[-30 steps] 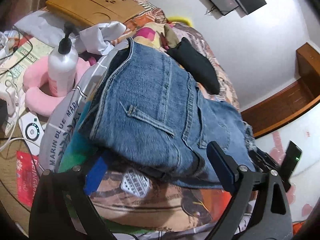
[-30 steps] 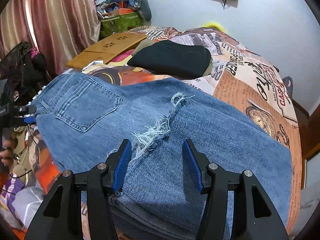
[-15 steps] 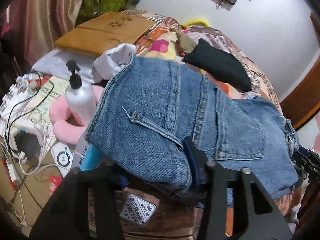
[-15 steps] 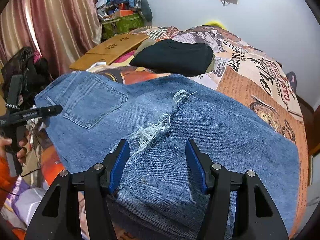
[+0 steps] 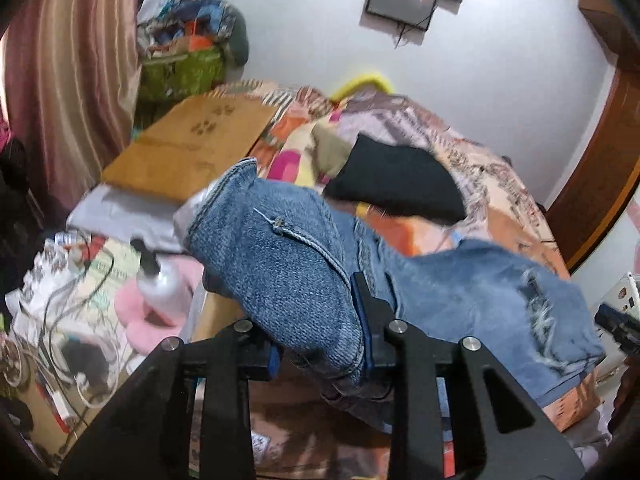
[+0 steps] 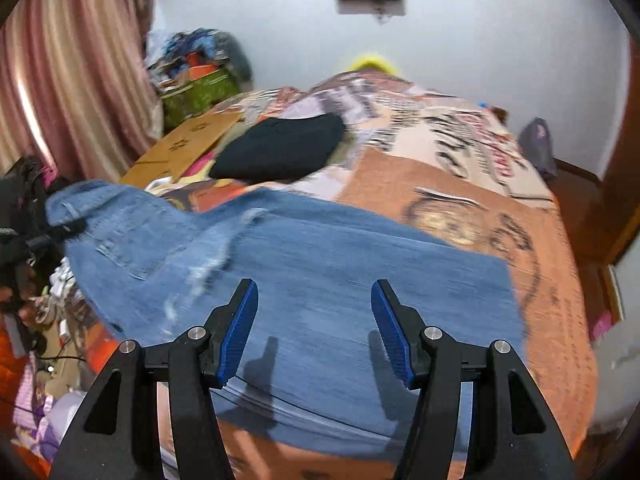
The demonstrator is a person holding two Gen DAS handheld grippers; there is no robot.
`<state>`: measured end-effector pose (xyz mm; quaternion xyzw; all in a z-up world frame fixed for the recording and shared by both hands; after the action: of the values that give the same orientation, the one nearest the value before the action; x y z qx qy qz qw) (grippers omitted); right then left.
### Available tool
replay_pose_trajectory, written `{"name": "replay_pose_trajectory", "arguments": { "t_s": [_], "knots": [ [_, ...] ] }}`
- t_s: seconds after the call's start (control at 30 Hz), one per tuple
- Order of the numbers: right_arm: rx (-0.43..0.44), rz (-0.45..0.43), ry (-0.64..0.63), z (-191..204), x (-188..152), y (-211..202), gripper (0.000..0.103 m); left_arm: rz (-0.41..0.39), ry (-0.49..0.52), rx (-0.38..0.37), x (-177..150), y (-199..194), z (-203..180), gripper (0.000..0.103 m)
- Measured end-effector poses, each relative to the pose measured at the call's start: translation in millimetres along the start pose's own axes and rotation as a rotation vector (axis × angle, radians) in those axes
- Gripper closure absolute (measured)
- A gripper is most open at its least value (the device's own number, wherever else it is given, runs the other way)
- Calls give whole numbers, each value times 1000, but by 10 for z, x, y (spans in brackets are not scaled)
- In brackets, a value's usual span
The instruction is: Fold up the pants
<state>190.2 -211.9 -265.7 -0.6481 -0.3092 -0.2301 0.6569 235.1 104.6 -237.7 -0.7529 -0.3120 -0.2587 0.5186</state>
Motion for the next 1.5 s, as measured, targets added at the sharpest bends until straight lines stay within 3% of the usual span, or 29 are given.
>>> {"name": "replay_pose_trajectory", "arguments": {
  "t_s": [0.17,0.33,0.47,0.67,0.93,1.17,1.5],
  "knots": [
    [-92,35,75,-529,-183,7,48,-54,70,-36,351,-114,-429,74],
    [-131,86,155,-975,-434,84,48,-84,169,-57,612,-146,-1014,74],
    [-88,113,169,-1062,-596,208,46,-96,232,-90,737,-121,-1518,75],
    [-37,82,144,-1039,-624,210,41,-51,346,-174,776,26,-2318,83],
    [3,58,167,-1036,-643,203,40,-4,516,-259,688,264,-3321,84],
    [30,54,181,-1046,-633,234,39,33,608,-368,476,375,-3977,84],
    [73,51,215,-1122,-633,185,39,242,614,-471,-318,964,-4486,84]
  ]
}}
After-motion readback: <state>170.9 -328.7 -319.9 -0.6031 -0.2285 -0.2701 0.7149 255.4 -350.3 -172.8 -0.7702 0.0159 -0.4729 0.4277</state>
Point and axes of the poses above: each gripper's, at about its wrist camera, not at the fingertips, and y roughly the way its jaws point, z to its left, x to its top, the point moved 8 cm from there along y, roughly the way its jaws point, and after that the axes turned 13 degrees about -x, right-handed, at the moved point
